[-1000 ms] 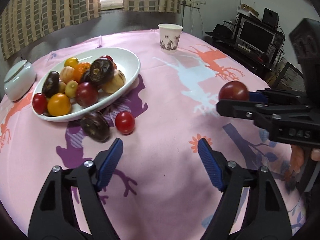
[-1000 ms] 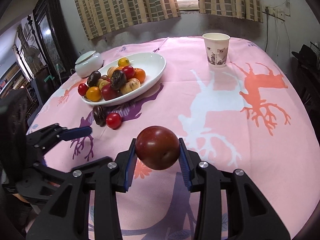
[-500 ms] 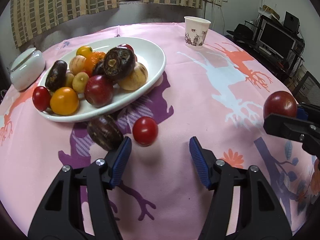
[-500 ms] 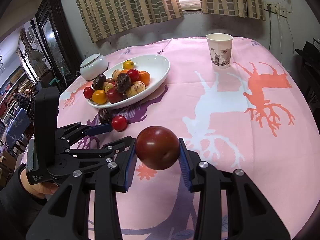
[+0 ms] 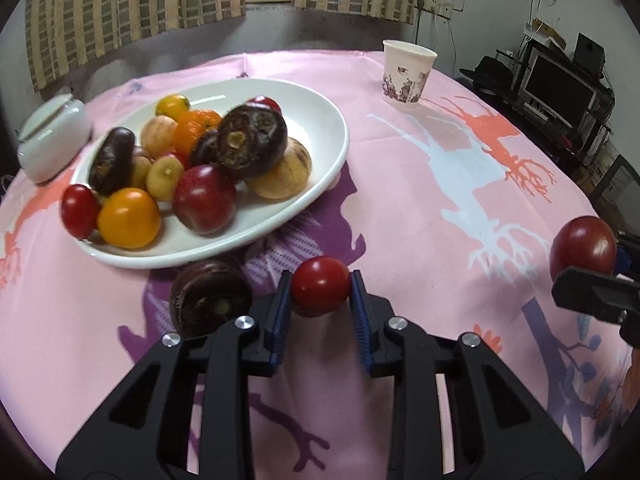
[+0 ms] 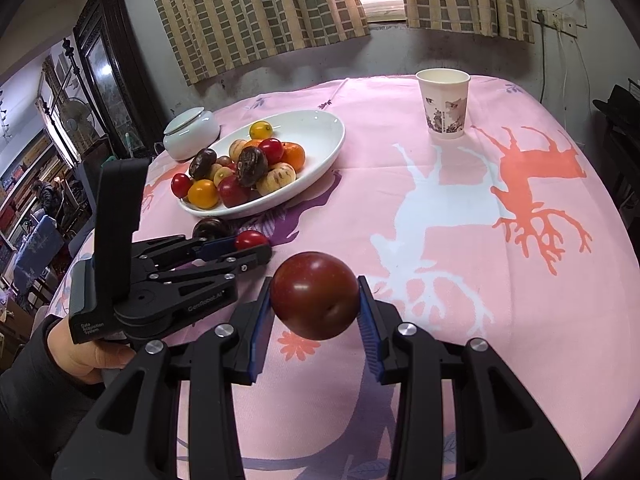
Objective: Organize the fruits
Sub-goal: 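Carry both tomatoes onto the white plate and open both tools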
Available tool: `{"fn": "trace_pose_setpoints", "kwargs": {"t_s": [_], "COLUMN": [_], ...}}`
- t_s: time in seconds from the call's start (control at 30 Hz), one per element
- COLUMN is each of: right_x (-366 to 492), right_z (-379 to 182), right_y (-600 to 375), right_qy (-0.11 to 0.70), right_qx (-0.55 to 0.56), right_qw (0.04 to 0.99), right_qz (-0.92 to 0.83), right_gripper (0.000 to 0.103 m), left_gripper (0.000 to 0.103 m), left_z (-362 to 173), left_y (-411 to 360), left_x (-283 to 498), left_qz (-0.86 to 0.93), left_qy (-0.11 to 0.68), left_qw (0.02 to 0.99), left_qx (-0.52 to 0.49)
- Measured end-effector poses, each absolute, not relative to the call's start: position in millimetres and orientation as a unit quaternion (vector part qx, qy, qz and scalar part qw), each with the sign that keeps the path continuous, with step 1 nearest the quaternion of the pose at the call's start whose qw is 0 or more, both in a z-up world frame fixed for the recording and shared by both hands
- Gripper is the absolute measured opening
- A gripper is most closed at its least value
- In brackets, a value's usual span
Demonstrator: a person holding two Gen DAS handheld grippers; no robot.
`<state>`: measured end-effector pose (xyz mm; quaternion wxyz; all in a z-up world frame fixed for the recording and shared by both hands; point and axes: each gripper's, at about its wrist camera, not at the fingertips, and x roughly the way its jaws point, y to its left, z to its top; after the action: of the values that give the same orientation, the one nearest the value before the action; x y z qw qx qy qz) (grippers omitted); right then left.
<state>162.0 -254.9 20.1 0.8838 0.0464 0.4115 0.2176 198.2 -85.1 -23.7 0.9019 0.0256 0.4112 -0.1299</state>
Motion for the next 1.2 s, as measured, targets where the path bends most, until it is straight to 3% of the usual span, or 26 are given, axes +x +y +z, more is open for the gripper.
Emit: {"fn": "trace_pose_setpoints", "kwargs": {"t_s": [0.5,0.8,1.2], "right_x": [181,255,326], "right_z": [33,67,35], "right_y": [-208,-149,-114], "right_qy": [0.402,0.377,0.400], "right_qx": [-0.016,-0.047,-0.033], "right_qw": [0.888,0.898,0.895], "right_qz": [0.223,0.224,0.196], "right_gripper": [0.040,0.040,0.040], "left_gripper": [0.029,0.029,0.029], "left_z": [46,53,44], "left_y": [-47,-6,18], "left_x": [172,229,267], "left_qz": [-0.094,-0.032,0.012], "left_qy": [0.340,0.352,0.361], "left_qw": [0.933,0.935,0.932], "left_qx": [0.064,0.039,0.026]}}
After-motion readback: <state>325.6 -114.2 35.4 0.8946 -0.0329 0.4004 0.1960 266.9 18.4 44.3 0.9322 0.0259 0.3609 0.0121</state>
